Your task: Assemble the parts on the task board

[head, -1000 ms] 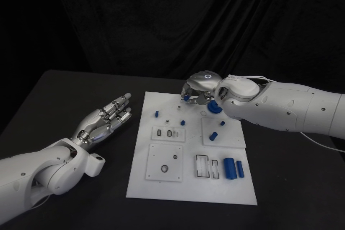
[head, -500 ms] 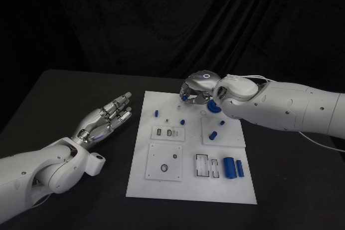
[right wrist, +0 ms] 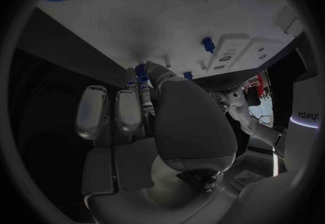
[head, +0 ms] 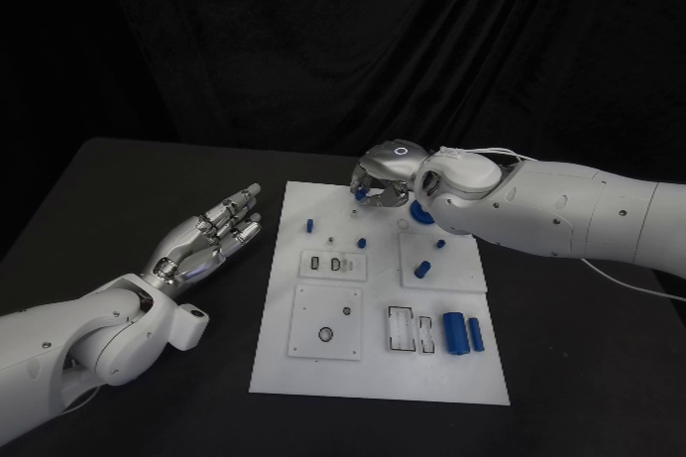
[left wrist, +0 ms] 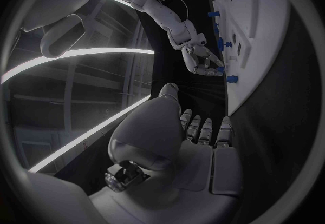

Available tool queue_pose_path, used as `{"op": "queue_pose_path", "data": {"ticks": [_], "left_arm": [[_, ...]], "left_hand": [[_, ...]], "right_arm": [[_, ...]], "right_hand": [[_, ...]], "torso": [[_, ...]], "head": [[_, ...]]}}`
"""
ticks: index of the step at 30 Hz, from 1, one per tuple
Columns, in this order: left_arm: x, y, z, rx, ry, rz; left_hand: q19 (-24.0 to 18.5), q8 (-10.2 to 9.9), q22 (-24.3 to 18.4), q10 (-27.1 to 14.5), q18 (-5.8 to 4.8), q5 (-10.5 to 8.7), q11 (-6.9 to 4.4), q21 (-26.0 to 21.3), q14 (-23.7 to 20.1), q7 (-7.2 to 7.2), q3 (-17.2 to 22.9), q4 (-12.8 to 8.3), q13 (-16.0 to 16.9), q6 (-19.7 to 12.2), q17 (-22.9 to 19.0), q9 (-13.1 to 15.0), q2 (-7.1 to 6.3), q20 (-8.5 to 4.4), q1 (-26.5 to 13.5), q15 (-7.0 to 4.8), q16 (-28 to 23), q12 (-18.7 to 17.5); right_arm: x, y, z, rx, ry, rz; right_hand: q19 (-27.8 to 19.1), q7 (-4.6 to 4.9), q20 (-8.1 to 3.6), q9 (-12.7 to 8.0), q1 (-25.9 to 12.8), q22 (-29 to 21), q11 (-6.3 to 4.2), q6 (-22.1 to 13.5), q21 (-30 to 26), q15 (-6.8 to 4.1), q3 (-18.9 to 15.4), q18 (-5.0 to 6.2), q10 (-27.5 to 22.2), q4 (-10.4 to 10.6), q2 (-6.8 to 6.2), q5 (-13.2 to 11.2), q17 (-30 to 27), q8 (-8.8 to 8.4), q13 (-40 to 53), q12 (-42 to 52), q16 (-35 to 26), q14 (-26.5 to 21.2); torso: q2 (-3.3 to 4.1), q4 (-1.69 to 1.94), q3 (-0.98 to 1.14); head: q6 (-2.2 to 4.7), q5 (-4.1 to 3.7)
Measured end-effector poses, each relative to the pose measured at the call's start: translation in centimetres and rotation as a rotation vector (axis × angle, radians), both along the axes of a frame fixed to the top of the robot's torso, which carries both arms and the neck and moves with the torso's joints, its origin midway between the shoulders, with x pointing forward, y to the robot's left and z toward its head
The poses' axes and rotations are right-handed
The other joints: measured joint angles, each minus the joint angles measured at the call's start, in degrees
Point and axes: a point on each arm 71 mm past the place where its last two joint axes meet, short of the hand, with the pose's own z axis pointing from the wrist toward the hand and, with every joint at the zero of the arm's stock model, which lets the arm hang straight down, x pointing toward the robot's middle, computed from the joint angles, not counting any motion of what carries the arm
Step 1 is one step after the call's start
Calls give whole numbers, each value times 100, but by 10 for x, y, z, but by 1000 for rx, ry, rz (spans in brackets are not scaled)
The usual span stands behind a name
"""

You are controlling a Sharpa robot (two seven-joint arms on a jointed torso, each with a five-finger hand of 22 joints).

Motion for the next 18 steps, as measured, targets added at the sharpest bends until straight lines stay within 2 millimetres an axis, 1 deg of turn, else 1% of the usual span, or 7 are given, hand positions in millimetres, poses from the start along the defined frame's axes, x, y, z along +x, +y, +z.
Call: {"op": "queue_pose_path", "data": {"ticks": [5, 6, 7, 9, 13, 16, 18], "left_arm": [[0, 0, 0, -1, 1, -2], [0, 0, 0, -1, 1, -2], [0, 0, 0, -1, 1, -3], [0, -1, 0, -1, 1, -4], [0, -1, 0, -1, 2, -5], [1, 0, 0, -1, 2, -5], [1, 0, 0, 0, 2, -4]], "left_hand": [[0, 0, 0, -2, 0, 0, 2, 0, 0, 2, 0, 0, 0, 2, 1, 0, 0, 0, 0, 0, 0, 0], [0, 0, 0, -13, 0, 0, 12, 0, 0, 15, 0, 0, 0, 15, 1, 0, 0, 0, 0, 0, 0, 0], [0, 0, 0, -22, -1, 0, 20, 0, 0, 20, 0, 0, 0, 20, 1, 0, 0, 0, 0, 0, 0, 0], [3, 0, 0, -22, 0, 0, 20, 0, 0, 41, 16, 16, 0, 0, 1, 0, 0, 3, 0, 0, 0, 0], [1, 0, 0, -22, 0, 0, 20, 0, 0, 61, 33, 0, 0, 20, 2, 0, 0, 42, 0, 0, 0, 0], [1, 0, 0, -22, 0, 0, 20, 0, 0, 61, 33, 0, 0, 20, 3, 0, 0, 42, 0, 0, 0, 0], [1, 0, 0, -22, 0, 0, 20, 0, 0, 61, 33, 0, 0, 20, 3, 0, 0, 42, 0, 0, 0, 0]], "right_arm": [[1, 3, -2, -8, 11, 1], [1, 3, -3, -10, 14, 0], [1, 3, -3, -11, 16, 0], [1, 4, -4, -15, 21, -2], [1, 3, -6, -28, 39, -6], [1, 2, -8, -37, 51, -10], [1, 0, -9, -41, 57, -14]], "right_hand": [[-12, 38, 12, 4, -29, 3, 46, -45, 0, 25, 40, 0, -54, 9, -29, 0, -11, -59, -8, -91, 0, 1], [-18, 21, 42, 286, -30, 11, 62, -109, 0, 52, 57, 0, -110, 24, -30, 0, -16, -105, -14, -123, 0, -1], [-12, -10, 54, 655, -53, 16, 79, -193, 0, 56, 64, 0, -173, 31, -52, 0, -21, -148, -41, -164, 0, -5], [-44, -63, 86, 792, -94, 7, 121, -316, -7, 98, 73, 0, -312, 39, -92, 1, -66, -222, -55, -222, -29, -17], [-113, -186, 155, 714, -197, -63, 183, -636, -89, 164, 97, 0, -681, 63, -105, 22, -172, -439, -83, -255, -114, -82], [-113, -182, 155, 690, -218, -67, 185, -657, -89, 163, 97, 0, -722, 62, -127, 22, -184, -456, -83, -255, -114, -82], [-134, -306, 175, 543, -248, -67, 185, -1129, -124, 193, 72, 0, -1138, 83, -202, 22, -193, -530, -100, -255, -118, -112]], "torso": [[0, 0, -3], [0, 0, -3], [0, 1, -3], [0, 2, -3], [1, 5, -3], [2, 5, -3], [3, 3, -3]], "head": [[0, -6], [0, -8], [0, -9], [0, -11], [-1, -11], [-1, -1], [-1, 4]]}}
